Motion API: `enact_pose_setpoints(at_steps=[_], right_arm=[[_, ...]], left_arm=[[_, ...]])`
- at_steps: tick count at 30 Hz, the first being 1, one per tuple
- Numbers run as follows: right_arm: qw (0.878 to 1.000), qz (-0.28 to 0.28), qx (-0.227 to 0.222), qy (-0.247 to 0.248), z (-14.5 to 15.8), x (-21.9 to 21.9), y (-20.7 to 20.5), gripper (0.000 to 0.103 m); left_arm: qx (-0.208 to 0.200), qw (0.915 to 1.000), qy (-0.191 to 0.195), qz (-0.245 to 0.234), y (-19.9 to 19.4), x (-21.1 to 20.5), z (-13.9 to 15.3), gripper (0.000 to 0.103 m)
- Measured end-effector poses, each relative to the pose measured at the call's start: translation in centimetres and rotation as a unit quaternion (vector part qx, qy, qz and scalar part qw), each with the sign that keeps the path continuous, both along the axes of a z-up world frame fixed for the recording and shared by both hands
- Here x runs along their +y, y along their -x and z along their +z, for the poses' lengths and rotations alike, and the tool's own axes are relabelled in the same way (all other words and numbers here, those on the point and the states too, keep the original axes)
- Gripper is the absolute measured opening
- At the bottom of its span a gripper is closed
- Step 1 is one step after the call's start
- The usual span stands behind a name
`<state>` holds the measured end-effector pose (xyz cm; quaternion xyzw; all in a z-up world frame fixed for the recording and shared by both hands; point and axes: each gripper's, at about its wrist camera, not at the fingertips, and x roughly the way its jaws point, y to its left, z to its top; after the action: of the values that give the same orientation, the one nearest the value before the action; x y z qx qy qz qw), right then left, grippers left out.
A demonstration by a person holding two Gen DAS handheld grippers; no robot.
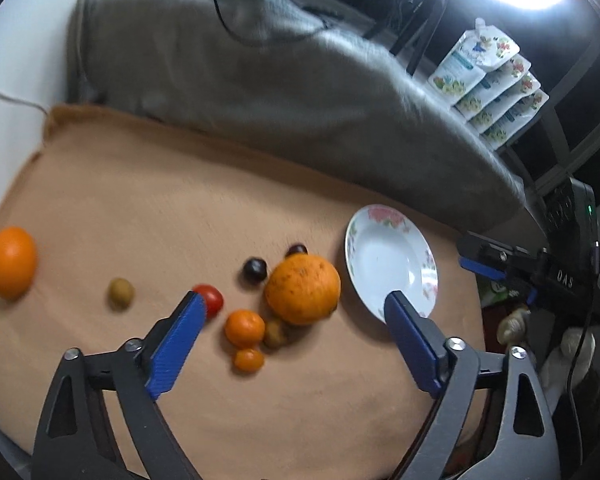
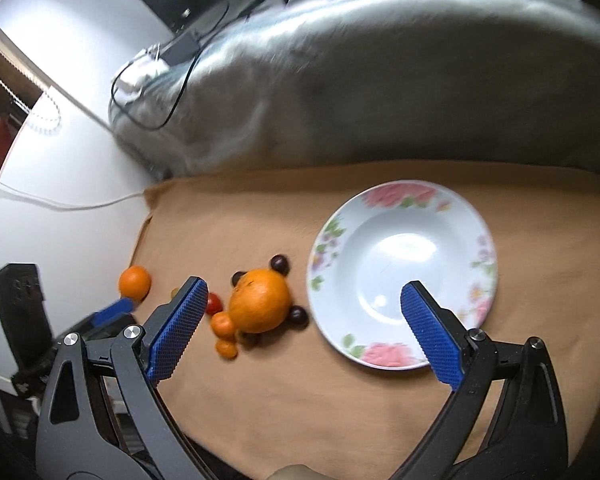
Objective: Organize fruits
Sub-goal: 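Move the right gripper to the large orange and close around it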
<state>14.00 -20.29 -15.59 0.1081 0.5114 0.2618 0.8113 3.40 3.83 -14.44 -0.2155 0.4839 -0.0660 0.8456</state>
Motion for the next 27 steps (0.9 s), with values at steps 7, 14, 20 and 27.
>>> enact_pose_setpoints(at_steps=[7, 14, 20, 27], right_arm=[[0.997, 0.056, 0.053, -0.011, -2.4, 3.8, -1.9, 0.089], [0.991, 0.091, 0.099, -0.015, -5.1, 6.5, -3.0, 0.078], [0.988, 0.107, 0.108, 0.003, -6.7, 8.0, -3.3, 0.073], [0.985, 0.125, 0.113, 0.024, -7.6, 9.4, -3.4, 0.070]], left_arm=[[0.037, 0.9982, 0.046, -0.007, -1.2, 0.0, -3.6, 0.074], [0.054, 0.9951, 0.076, -0.033, -1.8, -0.9, -5.7, 0.069], [0.064, 0.9932, 0.091, -0.035, -2.3, -1.1, -7.4, 0.064], [0.062, 0.9932, 0.092, -0.036, -2.7, -1.2, -8.1, 0.062]])
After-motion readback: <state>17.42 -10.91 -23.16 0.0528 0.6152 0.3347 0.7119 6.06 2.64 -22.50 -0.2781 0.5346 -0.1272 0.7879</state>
